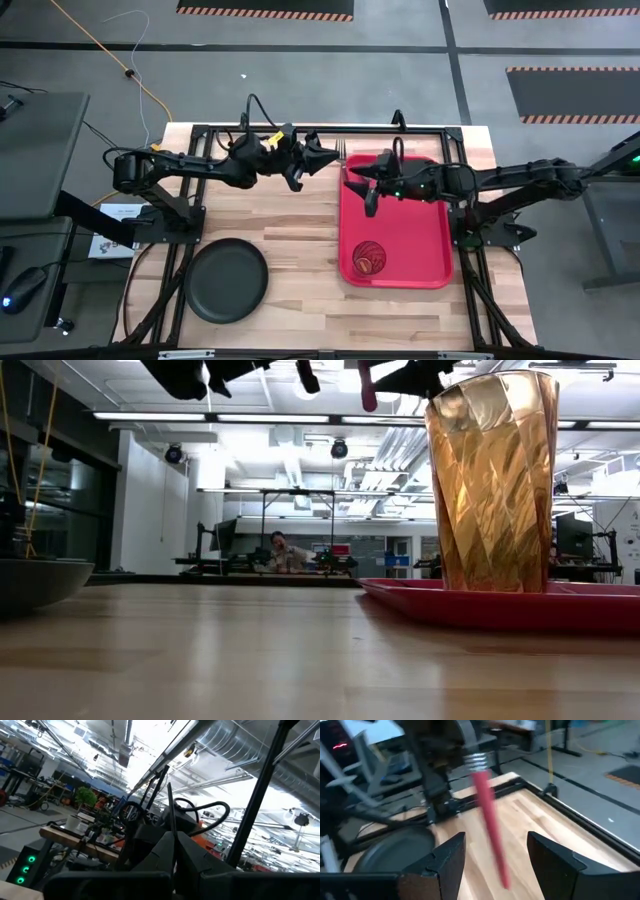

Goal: Pick and place plate/cup/fork/spoon on tray
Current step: Put the red fork on the red serving tray beside the black spoon

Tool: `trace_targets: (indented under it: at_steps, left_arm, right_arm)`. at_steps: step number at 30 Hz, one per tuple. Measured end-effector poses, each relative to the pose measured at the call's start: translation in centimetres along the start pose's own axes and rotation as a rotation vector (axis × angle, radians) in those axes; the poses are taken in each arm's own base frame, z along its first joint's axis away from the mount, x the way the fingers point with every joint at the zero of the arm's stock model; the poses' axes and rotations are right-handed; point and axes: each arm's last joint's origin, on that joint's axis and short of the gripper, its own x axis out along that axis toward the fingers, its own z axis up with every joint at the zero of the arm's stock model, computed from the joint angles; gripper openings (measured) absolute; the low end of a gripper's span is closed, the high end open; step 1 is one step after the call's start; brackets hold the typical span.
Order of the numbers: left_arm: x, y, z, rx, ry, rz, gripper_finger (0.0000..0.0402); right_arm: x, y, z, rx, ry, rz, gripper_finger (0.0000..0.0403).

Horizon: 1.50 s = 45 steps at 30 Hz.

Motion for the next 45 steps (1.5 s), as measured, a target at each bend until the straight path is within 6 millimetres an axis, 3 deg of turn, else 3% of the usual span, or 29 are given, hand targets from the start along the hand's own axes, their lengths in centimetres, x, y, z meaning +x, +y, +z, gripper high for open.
trace_targets:
  at_steps: [7,10,13,18,22,25,33,39,42,45]
  left_arm:
    - [0.0,0.0,-0.1,0.007,0.007,-0.001,0.0000]
    - [0.0,0.0,-0.1,0.011,0.008,-0.001,0.0000]
    - [0.0,0.2,0.0,0.012,0.009,-0.001,0.0000]
    - [-0.1,0.3,0.1,0.001,0.007,0.007,0.0000]
    - [-0.1,0.3,0.1,-0.007,0.003,0.008,0.0003]
    - [-0.1,0.7,0.0,-0.047,0.023,0.032,0.0022]
    - [-0.7,1.7,0.7,-0.118,0.098,0.003,0.0128]
    - [-1.9,0.8,3.1,-0.113,0.198,-0.037,0.0174]
    - [-2.6,-0.7,4.8,-0.083,0.188,-0.049,0.0175]
    - [-3.2,-2.3,6.2,-0.022,0.159,-0.055,0.0172]
  right_arm:
    - [1.5,-0.1,-0.4,-0.008,-0.003,0.017,0.0202]
    - [1.5,-0.1,-0.5,0.007,0.001,0.018,0.0184]
    - [1.3,-0.1,-0.5,0.009,0.010,0.027,0.0135]
    - [0.3,-0.2,0.0,0.025,0.012,0.049,0.0019]
    - [-0.6,-0.4,0.4,0.033,0.016,0.050,0.0028]
    - [-1.6,-0.6,0.5,0.036,0.035,0.052,0.0012]
    - [-6.5,-2.5,0.6,0.036,0.145,-0.052,0.0005]
    - [-10.2,-4.6,-1.9,0.030,0.399,-0.295,0.0005]
    - [-9.9,-5.1,-3.6,-0.033,0.590,-0.388,0.0005]
    - [-8.1,-5.1,-5.0,-0.167,0.759,-0.418,0.0005]
